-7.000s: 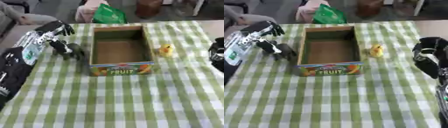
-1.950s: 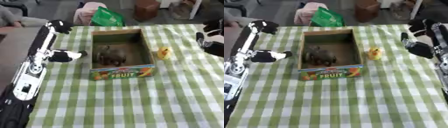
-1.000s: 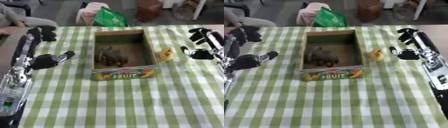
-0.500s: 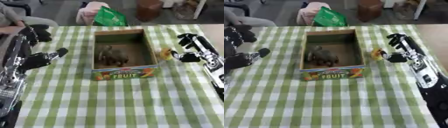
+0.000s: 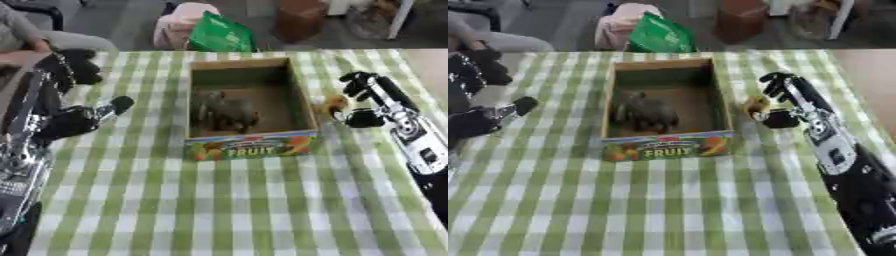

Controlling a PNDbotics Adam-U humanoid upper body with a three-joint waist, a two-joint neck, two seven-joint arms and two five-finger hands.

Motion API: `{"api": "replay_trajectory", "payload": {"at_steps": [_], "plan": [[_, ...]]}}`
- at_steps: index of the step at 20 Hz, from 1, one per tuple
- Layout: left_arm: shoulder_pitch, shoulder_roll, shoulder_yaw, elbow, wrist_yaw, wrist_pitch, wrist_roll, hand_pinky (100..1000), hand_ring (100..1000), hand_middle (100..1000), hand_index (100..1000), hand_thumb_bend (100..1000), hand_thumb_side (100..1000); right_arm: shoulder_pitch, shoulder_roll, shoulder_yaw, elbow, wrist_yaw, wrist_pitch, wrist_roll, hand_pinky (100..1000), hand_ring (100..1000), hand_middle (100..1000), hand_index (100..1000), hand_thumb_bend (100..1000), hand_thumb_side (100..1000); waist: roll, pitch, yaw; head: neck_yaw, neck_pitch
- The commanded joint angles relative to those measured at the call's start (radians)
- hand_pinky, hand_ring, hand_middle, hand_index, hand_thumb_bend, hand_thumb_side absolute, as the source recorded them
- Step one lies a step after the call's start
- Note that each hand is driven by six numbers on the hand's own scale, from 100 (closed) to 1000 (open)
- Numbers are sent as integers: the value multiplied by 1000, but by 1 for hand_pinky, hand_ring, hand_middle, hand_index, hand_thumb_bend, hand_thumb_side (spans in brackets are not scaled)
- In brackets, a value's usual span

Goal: Pick up objects on the table and place them in the box.

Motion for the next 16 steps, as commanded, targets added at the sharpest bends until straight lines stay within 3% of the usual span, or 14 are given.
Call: {"api": "replay_trajectory", "payload": {"at_steps": [1, 6, 10, 12, 16], "plan": [[-7, 21, 9, -10, 2, -2, -3, 701, 594, 550, 738, 777, 159, -24, -7, 1, 4, 16, -6, 7, 654, 685, 606, 774, 364, 100, -1, -13, 2, -2, -4], [-4, 20, 10, -8, 3, -1, -3, 701, 594, 549, 738, 776, 160, -21, -6, 3, 16, 41, -7, 19, 656, 689, 610, 706, 393, 100, -1, -13, 4, -1, -2], [-3, 19, 9, -7, 3, -1, -5, 701, 594, 549, 739, 775, 161, -16, -9, 3, 17, 78, 2, 26, 655, 686, 607, 685, 354, 100, -1, -13, 2, -1, -1], [-2, 19, 8, -6, 3, -1, -5, 701, 594, 549, 739, 774, 162, -15, -11, 1, 16, 94, 8, 27, 651, 676, 585, 664, 318, 100, -1, -13, 1, 0, -1], [0, 19, 9, -5, 3, -1, -6, 701, 594, 549, 739, 773, 162, -13, -12, -4, 7, 108, 15, 0, 634, 630, 483, 529, 245, 100, 1, -14, 1, 1, -1]]}}
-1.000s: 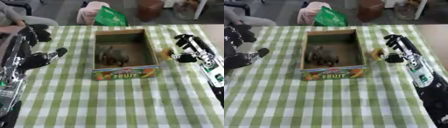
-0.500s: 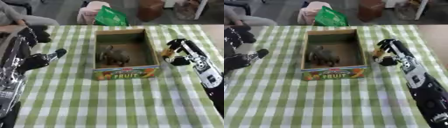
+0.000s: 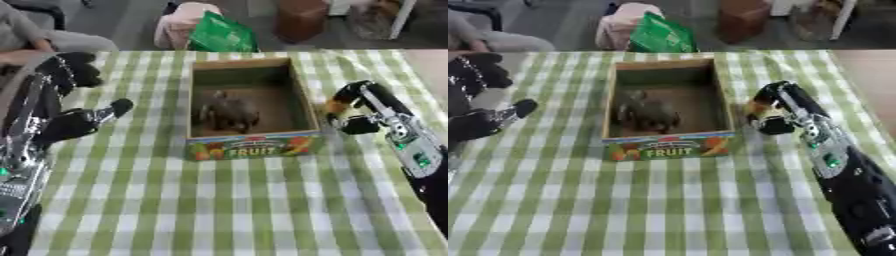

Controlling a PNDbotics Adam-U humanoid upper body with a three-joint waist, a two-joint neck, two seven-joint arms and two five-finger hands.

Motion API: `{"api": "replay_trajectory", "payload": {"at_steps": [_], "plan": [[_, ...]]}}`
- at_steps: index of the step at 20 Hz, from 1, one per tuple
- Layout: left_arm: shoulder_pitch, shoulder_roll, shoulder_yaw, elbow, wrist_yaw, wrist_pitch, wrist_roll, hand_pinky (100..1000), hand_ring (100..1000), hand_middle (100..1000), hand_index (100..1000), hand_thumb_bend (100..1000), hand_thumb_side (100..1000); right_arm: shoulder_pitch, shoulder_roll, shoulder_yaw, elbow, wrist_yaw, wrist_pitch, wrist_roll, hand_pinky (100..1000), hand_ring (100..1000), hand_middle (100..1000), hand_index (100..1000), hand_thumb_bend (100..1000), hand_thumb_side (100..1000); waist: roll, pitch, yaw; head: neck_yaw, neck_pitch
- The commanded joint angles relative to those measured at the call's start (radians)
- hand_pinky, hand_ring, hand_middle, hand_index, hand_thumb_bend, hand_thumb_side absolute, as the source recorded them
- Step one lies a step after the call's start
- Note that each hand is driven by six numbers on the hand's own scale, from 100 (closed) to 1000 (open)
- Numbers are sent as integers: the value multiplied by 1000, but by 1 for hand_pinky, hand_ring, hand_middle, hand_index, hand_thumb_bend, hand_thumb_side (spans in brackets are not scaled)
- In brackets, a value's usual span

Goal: Pick up objects on the table and place them in the box.

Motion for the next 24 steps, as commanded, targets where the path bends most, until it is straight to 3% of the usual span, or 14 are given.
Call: {"api": "replay_trajectory", "payload": {"at_steps": [1, 5, 12, 19, 24], "plan": [[-7, 19, 9, -11, 3, 1, -2, 703, 594, 549, 739, 768, 162, -12, -17, -7, -17, 19, 6, -24, 625, 612, 435, 482, 208, 100, 1, -14, -1, 0, -2], [-6, 18, 10, -10, 4, 0, -3, 706, 593, 549, 740, 759, 162, -12, -17, -15, -31, 17, 17, -82, 604, 581, 362, 411, 114, 100, 3, -15, -2, 0, -2], [-2, 18, 11, -10, 7, -1, -3, 710, 593, 549, 740, 747, 161, -25, -22, -24, -103, -31, 34, -170, 594, 568, 345, 399, 100, 100, 2, -19, -3, -1, -2], [2, 15, 7, -9, 10, -3, -9, 714, 593, 549, 740, 741, 161, -76, -7, -7, -195, -82, 37, -147, 598, 571, 355, 412, 101, 100, 4, -25, -2, -3, 1], [-1, 9, 3, -11, 13, -5, -14, 716, 597, 551, 741, 737, 159, -142, 36, 18, -192, -60, 19, -115, 600, 571, 358, 417, 111, 100, 7, -28, 3, -10, 2]]}}
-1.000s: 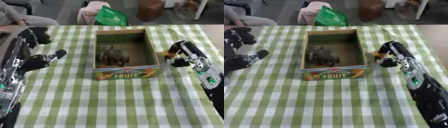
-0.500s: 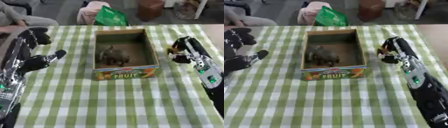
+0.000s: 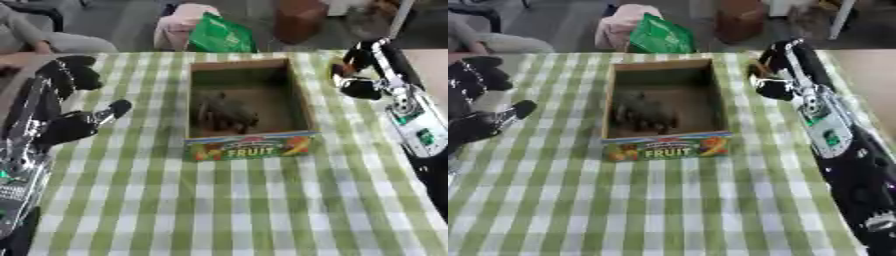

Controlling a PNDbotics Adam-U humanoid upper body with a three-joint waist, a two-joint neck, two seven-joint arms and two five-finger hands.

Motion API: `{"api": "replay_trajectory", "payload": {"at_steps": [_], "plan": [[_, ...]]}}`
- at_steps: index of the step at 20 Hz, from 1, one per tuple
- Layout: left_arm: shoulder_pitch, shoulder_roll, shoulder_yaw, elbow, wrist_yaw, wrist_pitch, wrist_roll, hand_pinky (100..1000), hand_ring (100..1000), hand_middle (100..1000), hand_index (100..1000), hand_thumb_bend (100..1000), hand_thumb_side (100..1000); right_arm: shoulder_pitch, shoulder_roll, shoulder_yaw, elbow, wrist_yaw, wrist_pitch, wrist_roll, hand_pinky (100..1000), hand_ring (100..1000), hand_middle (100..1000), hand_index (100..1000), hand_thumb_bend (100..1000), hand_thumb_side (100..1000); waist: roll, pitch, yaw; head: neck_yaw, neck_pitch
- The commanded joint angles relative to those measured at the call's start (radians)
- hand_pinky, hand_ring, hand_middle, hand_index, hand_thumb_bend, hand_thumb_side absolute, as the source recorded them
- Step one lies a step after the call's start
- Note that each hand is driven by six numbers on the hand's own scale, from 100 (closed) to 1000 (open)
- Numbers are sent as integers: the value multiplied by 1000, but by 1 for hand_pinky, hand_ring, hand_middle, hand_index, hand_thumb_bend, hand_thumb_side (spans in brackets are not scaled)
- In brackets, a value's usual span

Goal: Pick up objects on the table and place them in the box.

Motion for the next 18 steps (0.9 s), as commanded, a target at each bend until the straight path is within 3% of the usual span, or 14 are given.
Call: {"api": "replay_trajectory", "payload": {"at_steps": [1, 7, 9, 13, 18], "plan": [[-11, 8, 3, -11, 7, -3, -5, 716, 597, 551, 741, 737, 159, -51, 17, 8, -11, 18, -13, 16, 600, 571, 359, 417, 116, 100, 1, -18, 4, -6, 2], [-15, -1, -4, -11, 11, -4, -14, 717, 600, 553, 740, 733, 160, -97, 93, 11, 62, 69, -31, 27, 601, 571, 362, 423, 145, 100, 8, -16, 16, -17, -1], [-16, -3, -5, -12, 12, -5, -16, 719, 601, 553, 740, 731, 160, -105, 116, 12, 93, 97, -35, 34, 607, 582, 403, 469, 221, 100, 11, -15, 20, -22, -2], [-16, -6, -5, -13, 14, -5, -17, 719, 601, 554, 739, 730, 161, -112, 144, 5, 131, 146, -42, 50, 632, 629, 527, 717, 327, 100, 11, -14, 25, -26, -5], [-11, -6, -5, -10, 15, -5, -17, 719, 601, 554, 738, 729, 162, -105, 135, -4, 101, 159, -27, 33, 647, 677, 684, 849, 424, 100, 5, -13, 21, -21, -7]]}}
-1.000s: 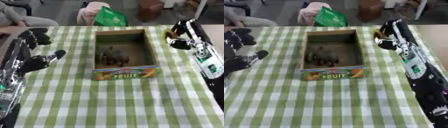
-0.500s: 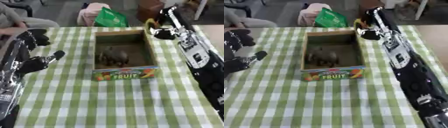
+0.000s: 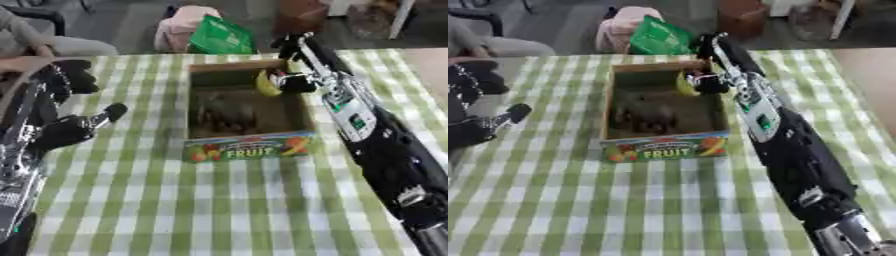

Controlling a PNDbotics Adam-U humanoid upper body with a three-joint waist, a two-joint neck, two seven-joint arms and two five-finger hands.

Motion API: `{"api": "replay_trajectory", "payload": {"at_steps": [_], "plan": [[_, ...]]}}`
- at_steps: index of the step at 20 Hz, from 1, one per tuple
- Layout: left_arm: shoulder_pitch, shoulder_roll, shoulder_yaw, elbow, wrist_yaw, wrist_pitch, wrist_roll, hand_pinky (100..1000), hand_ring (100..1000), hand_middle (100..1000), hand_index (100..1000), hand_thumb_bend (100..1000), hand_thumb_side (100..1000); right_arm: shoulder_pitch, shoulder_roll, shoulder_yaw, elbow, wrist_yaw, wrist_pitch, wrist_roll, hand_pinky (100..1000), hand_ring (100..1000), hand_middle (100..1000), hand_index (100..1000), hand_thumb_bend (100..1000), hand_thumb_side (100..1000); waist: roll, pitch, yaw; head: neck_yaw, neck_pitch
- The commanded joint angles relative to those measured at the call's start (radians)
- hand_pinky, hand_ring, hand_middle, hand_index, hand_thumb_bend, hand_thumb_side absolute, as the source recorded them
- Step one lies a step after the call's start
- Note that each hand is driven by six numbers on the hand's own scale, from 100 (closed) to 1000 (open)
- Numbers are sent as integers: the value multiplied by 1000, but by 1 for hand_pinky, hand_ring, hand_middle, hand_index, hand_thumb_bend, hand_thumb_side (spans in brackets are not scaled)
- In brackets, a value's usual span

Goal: Pick up objects on the table and place them in the box.

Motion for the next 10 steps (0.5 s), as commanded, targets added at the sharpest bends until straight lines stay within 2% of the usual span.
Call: {"api": "replay_trajectory", "payload": {"at_steps": [1, 5, 10], "plan": [[-7, 11, 1, -9, 5, 0, -3, 719, 601, 554, 738, 728, 163, -20, -19, -15, -43, 7, 15, -24, 647, 677, 691, 851, 426, 100, -2, -15, -2, 4, -7], [0, 12, 5, -8, 3, -1, 1, 720, 601, 553, 737, 726, 163, 4, -47, -33, -121, -41, 35, -74, 642, 669, 677, 833, 402, 100, -6, -16, -8, 13, -9], [15, 17, 6, -2, 3, -1, 3, 720, 599, 552, 734, 721, 168, 77, -121, -34, -254, -124, 11, -81, 649, 672, 643, 812, 284, 100, -13, -13, -19, 26, -9]]}}
